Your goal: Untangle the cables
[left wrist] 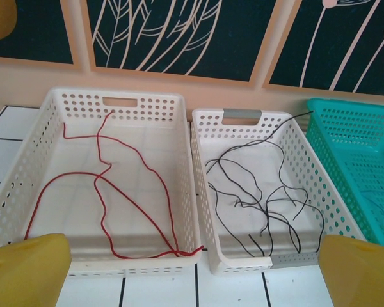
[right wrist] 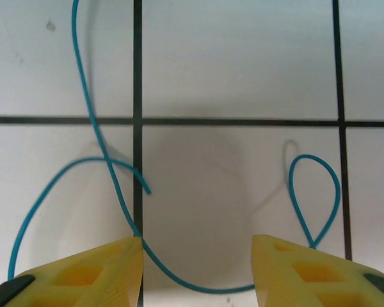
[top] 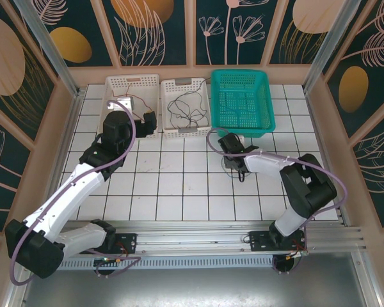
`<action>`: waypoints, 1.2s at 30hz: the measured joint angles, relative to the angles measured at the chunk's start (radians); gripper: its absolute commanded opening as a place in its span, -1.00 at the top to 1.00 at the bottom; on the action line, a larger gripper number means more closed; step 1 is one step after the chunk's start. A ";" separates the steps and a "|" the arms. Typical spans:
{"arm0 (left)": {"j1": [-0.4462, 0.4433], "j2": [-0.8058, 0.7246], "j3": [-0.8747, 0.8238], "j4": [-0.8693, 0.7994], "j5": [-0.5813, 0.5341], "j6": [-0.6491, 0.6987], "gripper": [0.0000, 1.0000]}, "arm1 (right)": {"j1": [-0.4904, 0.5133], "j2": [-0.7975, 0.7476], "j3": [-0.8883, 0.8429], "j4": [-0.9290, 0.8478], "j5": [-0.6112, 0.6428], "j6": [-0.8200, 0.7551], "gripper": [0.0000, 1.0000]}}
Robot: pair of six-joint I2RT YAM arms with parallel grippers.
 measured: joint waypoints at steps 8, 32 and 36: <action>0.000 0.002 0.000 -0.002 0.000 0.000 -0.97 | -0.005 -0.002 0.010 0.009 -0.066 0.002 0.06; 0.000 0.003 0.000 -0.003 0.000 0.000 -0.97 | 0.072 -0.015 -0.018 0.048 -0.264 0.073 0.10; 0.000 0.003 0.000 -0.004 0.000 0.000 -0.97 | 0.072 0.042 0.005 0.041 -0.231 0.078 0.18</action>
